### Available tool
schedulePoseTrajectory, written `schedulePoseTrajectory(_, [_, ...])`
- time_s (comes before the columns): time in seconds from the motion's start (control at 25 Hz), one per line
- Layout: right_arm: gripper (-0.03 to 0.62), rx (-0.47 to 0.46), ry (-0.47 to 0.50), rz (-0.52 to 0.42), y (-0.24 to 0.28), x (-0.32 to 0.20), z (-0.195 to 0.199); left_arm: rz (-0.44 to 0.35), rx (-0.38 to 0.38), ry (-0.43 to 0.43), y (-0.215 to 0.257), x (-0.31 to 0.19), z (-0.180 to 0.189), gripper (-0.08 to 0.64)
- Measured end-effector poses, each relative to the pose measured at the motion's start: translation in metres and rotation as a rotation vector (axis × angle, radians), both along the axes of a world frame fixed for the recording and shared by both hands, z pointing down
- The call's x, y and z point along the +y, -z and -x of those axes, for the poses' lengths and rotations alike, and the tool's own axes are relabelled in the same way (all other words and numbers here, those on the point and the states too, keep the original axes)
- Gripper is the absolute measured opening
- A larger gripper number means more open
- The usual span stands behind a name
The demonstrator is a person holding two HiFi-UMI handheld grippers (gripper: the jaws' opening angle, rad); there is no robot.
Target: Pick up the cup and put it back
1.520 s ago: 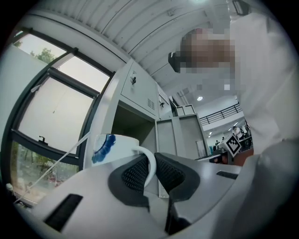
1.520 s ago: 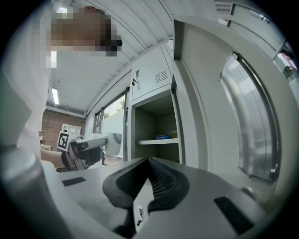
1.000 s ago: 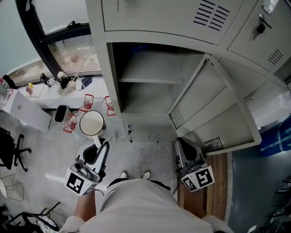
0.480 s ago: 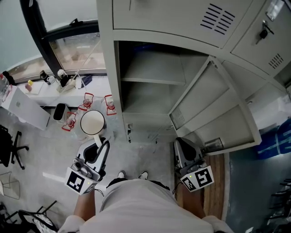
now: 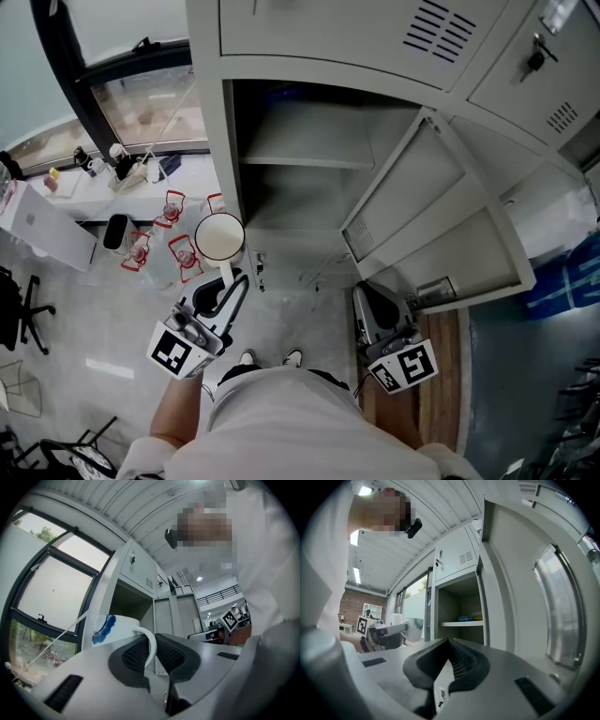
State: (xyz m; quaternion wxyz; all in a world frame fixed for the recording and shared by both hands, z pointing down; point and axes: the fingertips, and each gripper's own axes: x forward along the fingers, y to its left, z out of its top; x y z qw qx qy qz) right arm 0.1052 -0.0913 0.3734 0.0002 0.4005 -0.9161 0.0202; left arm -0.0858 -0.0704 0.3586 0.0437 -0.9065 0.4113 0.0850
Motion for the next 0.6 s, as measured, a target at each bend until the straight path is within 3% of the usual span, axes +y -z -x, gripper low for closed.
schedulePoseTrajectory(0.6, [0.018,0.020,-0.054,0.032,-0.009,0.009,-0.009,0.024,-0.028,-0.186,-0.030,-0.061,-0.059,0.060])
